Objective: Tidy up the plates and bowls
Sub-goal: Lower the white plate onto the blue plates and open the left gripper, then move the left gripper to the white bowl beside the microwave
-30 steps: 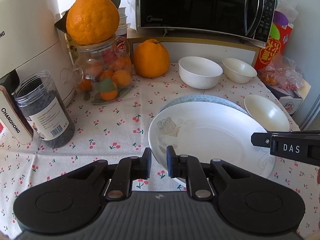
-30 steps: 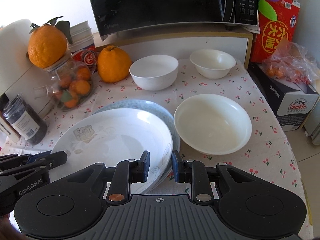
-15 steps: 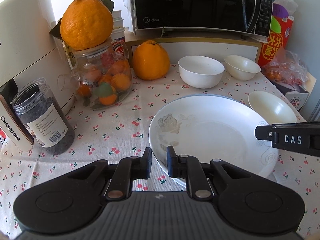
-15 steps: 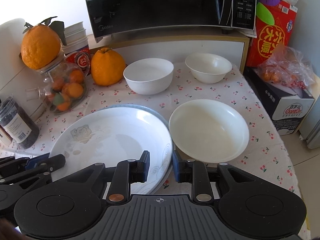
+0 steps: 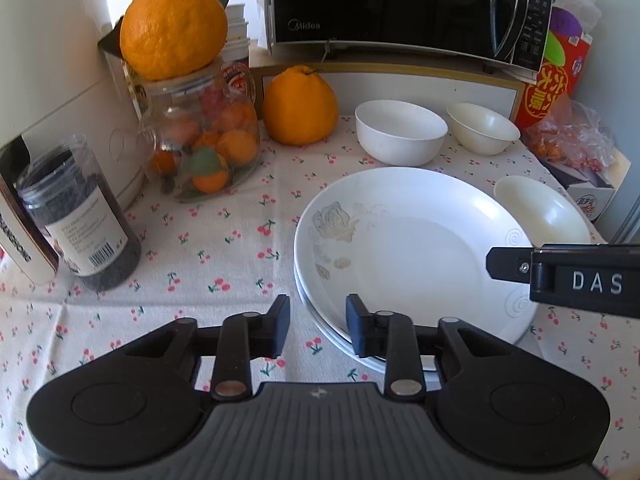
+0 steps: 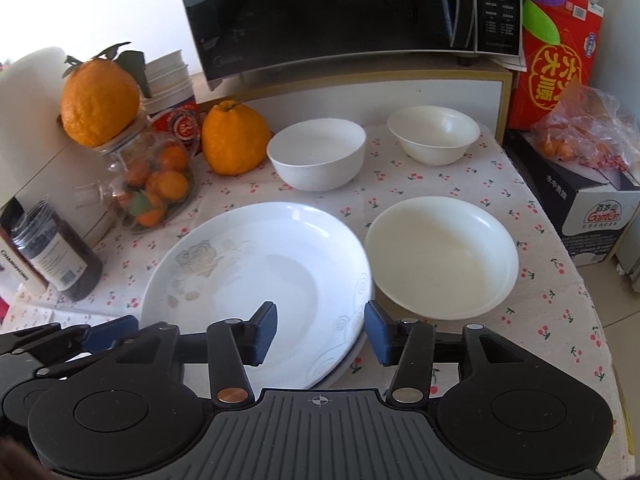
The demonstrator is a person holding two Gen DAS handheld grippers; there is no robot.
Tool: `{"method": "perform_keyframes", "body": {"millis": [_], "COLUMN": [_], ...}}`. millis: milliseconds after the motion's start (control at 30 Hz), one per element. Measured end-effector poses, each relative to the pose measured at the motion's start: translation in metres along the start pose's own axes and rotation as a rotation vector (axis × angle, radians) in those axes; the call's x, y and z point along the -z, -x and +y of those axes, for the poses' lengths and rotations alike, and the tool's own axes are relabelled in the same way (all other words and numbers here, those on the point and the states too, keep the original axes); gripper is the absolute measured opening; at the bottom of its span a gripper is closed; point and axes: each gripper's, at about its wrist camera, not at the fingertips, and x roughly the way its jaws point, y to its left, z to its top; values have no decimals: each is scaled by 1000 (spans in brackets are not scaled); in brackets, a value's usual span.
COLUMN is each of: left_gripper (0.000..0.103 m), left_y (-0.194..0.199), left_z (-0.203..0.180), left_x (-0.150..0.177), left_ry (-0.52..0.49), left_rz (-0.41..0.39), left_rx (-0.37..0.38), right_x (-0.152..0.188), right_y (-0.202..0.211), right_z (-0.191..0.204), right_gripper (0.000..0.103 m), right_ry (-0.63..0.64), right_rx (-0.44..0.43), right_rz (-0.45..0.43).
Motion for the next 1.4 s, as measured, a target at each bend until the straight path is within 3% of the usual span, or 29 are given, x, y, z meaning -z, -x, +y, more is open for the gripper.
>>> {"method": "perform_keyframes", "body": {"millis": [133,333,500,600,767,967,1167,1400], "left_gripper": [38,62,84,92,97,99,101,100], "left_y": [5,13,19,20,16,2,-24,-64], "left_z": [3,5,5,3,3,-4,-6,-4], "left_x": [0,3,7,7,-8,-43,-79,-111], "left_ry": [22,60,98,80,67,34,55,112], "left_rz": [4,20,41,48,61,27,-9,-51], "left_rx": [17,38,44,37,15,-5,-8,10], "right_x": [0,1,4,-1,-23,-62,-90,-106], "right_y": [4,16,26,30,29,13,-14,-67], "right_z": [2,1,-3,-7,-13,-16,-32,-64], "right_gripper": [54,63,78,86,88,93,93,93], "right_ry": [1,-4,-23,-48,-43,-53,-143,-298], "right_rx": [-20,-65,-108,-107,-68,-92,-140,-185], "right_rz": [4,3,15,11,-9,-54,-87,-46]}}
